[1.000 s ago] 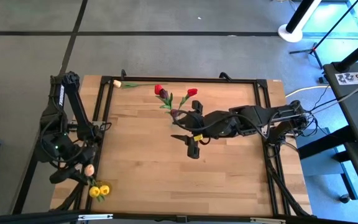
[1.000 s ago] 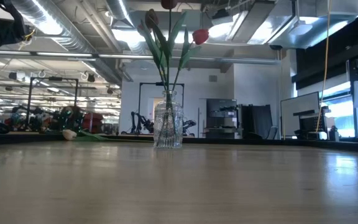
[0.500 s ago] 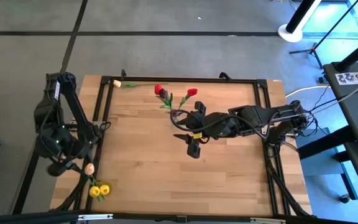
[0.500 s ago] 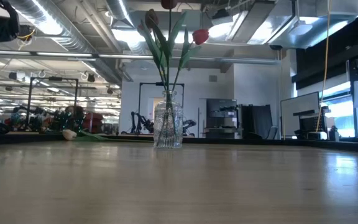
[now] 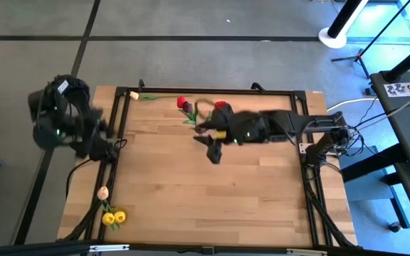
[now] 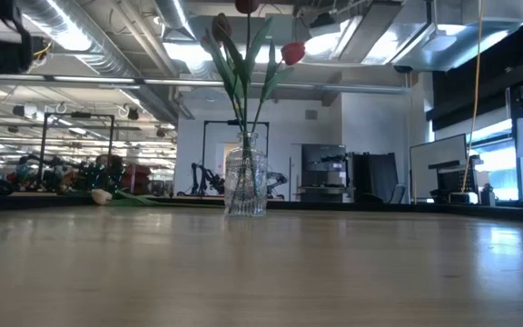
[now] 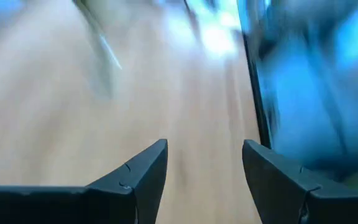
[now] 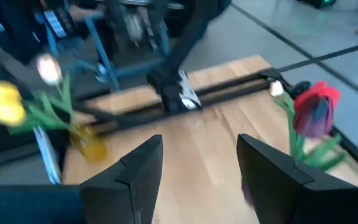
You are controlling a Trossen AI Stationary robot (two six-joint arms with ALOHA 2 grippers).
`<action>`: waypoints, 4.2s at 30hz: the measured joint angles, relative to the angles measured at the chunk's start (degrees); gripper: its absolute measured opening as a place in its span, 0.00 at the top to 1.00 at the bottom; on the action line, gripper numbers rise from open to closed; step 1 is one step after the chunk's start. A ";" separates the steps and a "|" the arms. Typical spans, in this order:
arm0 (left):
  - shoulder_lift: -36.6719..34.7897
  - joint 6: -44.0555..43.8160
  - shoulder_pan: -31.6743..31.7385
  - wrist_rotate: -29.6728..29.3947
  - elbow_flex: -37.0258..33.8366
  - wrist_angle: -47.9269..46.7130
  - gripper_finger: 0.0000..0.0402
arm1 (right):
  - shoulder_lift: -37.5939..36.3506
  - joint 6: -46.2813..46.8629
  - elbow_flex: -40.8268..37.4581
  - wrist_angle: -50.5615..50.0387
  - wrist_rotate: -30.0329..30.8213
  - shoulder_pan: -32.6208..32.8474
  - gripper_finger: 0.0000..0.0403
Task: Sort flowers into vase by color
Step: Put the white flower into the yellow vase
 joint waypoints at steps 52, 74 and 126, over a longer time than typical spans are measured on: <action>31.97 -15.68 103.40 -4.12 -31.80 71.40 0.59 | -7.99 -30.49 11.37 -2.14 -31.52 -49.41 0.49; 53.42 -37.50 124.16 18.32 -31.78 72.42 0.60 | -2.05 -27.75 9.60 -3.58 -24.61 -54.04 0.13; 68.54 -4.18 117.63 14.69 -13.65 70.41 1.00 | -2.98 -26.39 9.67 -14.49 -27.45 -56.53 0.12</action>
